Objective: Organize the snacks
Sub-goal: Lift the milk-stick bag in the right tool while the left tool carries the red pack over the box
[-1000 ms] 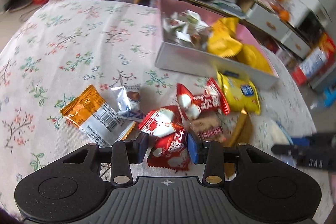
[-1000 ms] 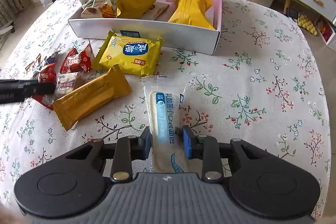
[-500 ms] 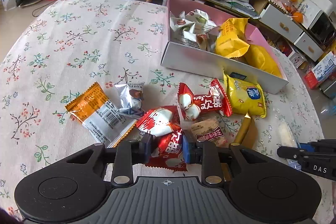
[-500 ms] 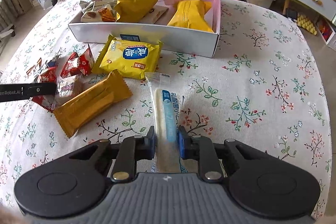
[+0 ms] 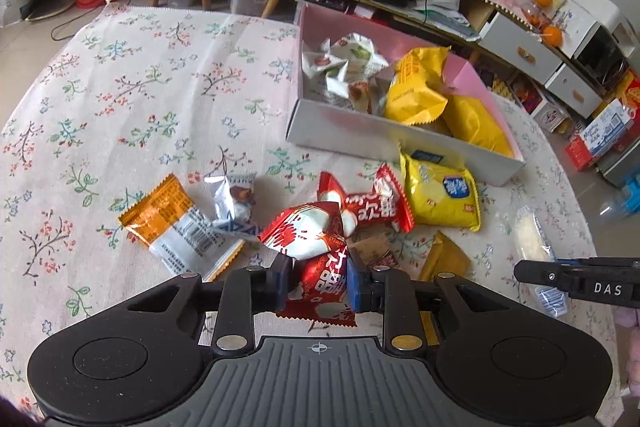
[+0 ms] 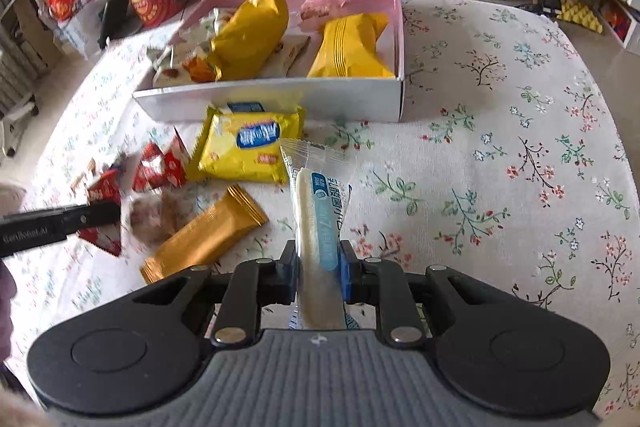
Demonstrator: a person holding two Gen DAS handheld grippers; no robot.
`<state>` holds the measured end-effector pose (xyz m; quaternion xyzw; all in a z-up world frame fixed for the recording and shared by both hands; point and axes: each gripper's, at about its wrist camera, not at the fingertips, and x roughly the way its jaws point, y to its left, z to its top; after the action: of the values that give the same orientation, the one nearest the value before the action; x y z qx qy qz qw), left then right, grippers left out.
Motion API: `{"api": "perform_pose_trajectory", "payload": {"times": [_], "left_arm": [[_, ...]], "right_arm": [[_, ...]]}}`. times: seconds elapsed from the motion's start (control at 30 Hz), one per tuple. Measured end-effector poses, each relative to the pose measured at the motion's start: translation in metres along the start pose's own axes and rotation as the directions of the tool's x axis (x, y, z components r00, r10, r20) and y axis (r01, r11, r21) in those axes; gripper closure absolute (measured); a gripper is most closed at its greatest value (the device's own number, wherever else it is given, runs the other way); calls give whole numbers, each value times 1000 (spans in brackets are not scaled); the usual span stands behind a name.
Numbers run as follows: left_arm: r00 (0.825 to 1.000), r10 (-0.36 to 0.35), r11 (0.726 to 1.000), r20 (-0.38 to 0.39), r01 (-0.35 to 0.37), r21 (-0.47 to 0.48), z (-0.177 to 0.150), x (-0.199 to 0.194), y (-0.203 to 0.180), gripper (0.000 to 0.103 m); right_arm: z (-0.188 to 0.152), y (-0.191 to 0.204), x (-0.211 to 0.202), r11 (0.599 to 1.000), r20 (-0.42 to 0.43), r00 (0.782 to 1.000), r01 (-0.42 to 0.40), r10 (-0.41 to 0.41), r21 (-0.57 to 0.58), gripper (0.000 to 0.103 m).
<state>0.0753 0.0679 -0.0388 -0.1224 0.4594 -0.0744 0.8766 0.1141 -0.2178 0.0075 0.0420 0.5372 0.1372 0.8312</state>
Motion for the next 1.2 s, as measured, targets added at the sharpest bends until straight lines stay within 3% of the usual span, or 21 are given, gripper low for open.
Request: {"api": "perform_pose_trajectory", "payload": {"times": [0.3,0.57,0.8,1.2], "left_arm": [[999,-18,998,50,20,-53,15,-5,-2,78],[991,-48,997,125,55,-49,39,-3,-24,78],[988,-11,999,152,5,34,75,17,-45,78],[991,12,992,132,-29,124,117,64,-69,78]], "right_arm": [[19,3,-8,993,57,995,-80,75,85,85],[42,0,-2,958,130,979,-185,160,220,85],[63,-8,5,899,238,940,-312,245,307,85],[76,-27,30,837,317,911,-380,265,394,85]]}}
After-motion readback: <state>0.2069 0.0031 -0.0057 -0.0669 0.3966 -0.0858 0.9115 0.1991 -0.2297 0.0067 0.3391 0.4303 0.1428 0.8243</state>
